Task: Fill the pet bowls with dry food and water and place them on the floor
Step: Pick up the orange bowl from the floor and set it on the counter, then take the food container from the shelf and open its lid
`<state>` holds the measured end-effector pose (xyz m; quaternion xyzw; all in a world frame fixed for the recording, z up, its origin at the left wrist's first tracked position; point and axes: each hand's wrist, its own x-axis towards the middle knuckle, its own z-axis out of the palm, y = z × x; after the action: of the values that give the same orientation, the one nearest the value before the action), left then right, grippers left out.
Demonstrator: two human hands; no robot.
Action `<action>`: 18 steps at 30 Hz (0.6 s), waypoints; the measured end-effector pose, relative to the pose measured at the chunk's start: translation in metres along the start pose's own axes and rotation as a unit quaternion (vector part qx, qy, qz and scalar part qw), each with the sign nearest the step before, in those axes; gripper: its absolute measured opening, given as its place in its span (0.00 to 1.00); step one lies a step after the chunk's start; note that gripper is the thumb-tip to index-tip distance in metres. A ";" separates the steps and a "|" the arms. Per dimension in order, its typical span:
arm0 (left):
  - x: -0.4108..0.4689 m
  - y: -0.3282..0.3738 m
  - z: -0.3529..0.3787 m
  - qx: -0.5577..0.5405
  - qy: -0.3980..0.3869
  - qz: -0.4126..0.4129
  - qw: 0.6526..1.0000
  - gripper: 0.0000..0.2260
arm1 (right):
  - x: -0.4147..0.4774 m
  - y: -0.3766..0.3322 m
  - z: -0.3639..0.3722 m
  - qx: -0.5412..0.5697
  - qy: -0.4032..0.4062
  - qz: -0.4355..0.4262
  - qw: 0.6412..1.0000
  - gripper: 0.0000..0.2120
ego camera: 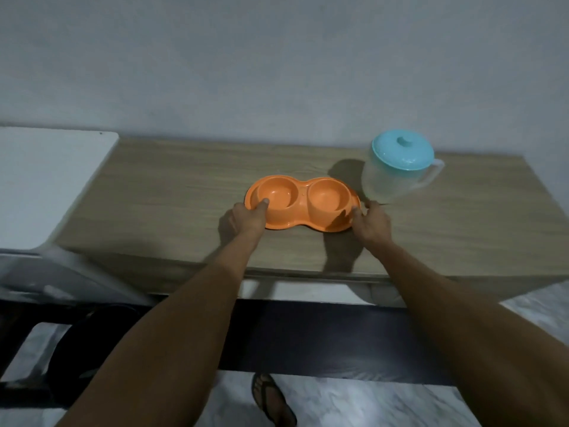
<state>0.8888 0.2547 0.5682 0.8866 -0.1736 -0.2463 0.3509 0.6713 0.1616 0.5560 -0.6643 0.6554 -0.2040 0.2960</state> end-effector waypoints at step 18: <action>-0.131 -0.173 -0.037 -0.107 0.064 -0.028 0.992 0.14 | -0.186 0.079 0.038 0.013 -0.041 -0.020 0.999 0.15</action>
<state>0.8260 0.4574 0.5100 0.8626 -0.0983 -0.2161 0.4468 0.6268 0.3532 0.4973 -0.6808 0.6269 -0.1913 0.3271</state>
